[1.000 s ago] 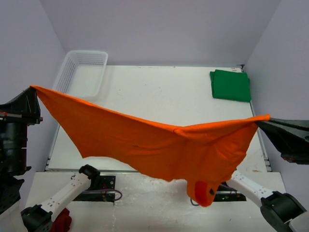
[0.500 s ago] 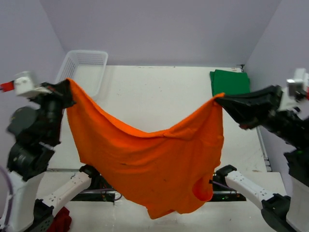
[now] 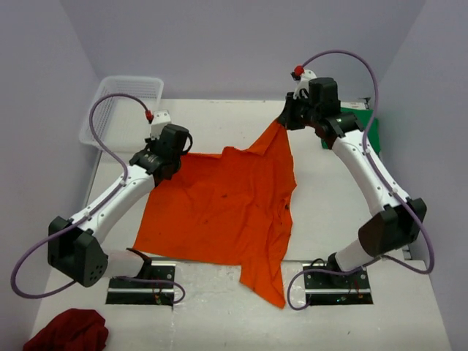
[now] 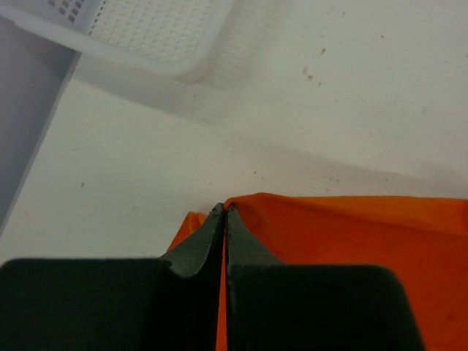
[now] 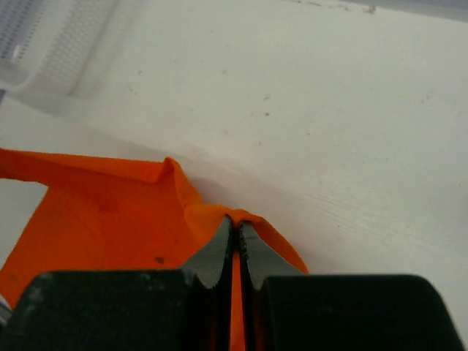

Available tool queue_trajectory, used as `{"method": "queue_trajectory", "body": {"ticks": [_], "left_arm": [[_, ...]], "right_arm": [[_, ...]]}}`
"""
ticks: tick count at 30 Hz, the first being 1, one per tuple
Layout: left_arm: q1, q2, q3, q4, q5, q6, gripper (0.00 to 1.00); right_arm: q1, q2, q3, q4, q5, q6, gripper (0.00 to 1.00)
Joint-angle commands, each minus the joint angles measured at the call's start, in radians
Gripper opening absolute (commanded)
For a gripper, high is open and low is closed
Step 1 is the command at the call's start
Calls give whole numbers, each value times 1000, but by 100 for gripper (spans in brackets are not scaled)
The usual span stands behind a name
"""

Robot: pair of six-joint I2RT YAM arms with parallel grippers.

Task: Fold and stack the t-shirts
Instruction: Flatten out the tshirt

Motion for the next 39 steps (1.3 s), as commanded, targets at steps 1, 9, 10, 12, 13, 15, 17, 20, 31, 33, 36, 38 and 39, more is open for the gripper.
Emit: {"method": "queue_trajectory", "body": {"ticks": [1,9,10,12,13,15,17,20,31,33,36,38,39], "left_arm": [[12,81,26,72,-123,-61,0],[36,265,72,152,-110,-41,0],[39,276,78,152,-114,-42,0],[53,304,91,159,-117,-42,0],[56,308,94,162,-128,-45,0],[67,315,95,167,-142,-53,0],[73,313,91,187,-162,-53,0],[84,296,77,225,-185,-47,0],[135,339,105,289,-162,-10,0],[142,376,118,302,-137,4,0],[142,452,184,287,-126,17,0],[142,501,233,280,-131,27,0],[144,514,243,290,-139,37,0]], "right_arm": [[-37,98,77,61,104,-13,0],[-97,328,235,12,109,-59,0],[-103,357,248,12,112,-64,0],[-106,386,285,12,124,-73,0],[-110,417,300,12,137,-78,0],[-115,451,355,0,163,-90,0],[-121,503,430,-17,186,-104,0],[-124,528,488,-13,197,-124,0],[-147,670,811,-96,301,-226,0],[-153,684,823,-96,284,-227,0],[-161,726,849,-97,266,-231,0],[-161,750,852,-96,246,-234,0],[-161,758,854,-93,244,-234,0]]}}
